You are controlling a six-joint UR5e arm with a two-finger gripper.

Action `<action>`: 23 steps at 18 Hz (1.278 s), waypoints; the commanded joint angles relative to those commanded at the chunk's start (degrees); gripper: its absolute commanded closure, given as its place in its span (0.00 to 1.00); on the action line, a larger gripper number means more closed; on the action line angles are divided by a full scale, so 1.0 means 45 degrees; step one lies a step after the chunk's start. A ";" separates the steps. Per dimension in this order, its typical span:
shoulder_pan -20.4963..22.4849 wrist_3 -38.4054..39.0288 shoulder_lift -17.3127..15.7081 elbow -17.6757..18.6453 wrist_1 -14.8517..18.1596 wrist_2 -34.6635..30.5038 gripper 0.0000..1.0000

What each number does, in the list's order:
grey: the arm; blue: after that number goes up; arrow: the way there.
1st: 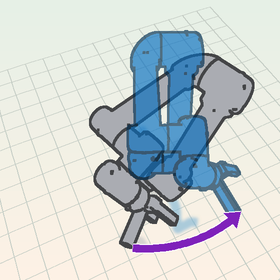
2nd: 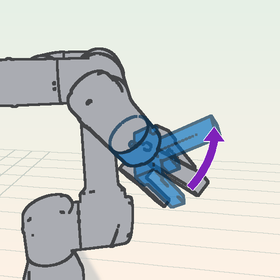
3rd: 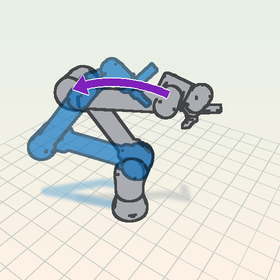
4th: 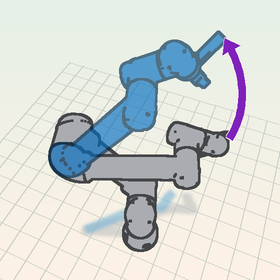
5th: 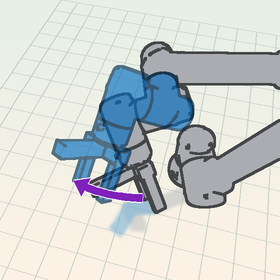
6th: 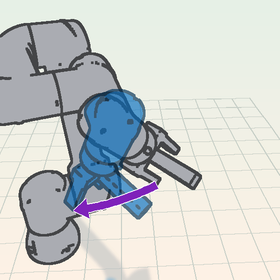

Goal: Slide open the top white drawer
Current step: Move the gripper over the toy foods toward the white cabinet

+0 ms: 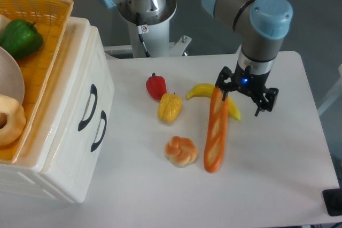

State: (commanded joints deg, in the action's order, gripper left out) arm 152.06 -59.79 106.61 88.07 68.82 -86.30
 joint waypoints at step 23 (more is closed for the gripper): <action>-0.3535 0.8382 0.0137 -0.0235 0.0819 -0.0138 0.00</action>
State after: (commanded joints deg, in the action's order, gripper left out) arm 136.15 -22.07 107.23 87.01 72.50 -86.92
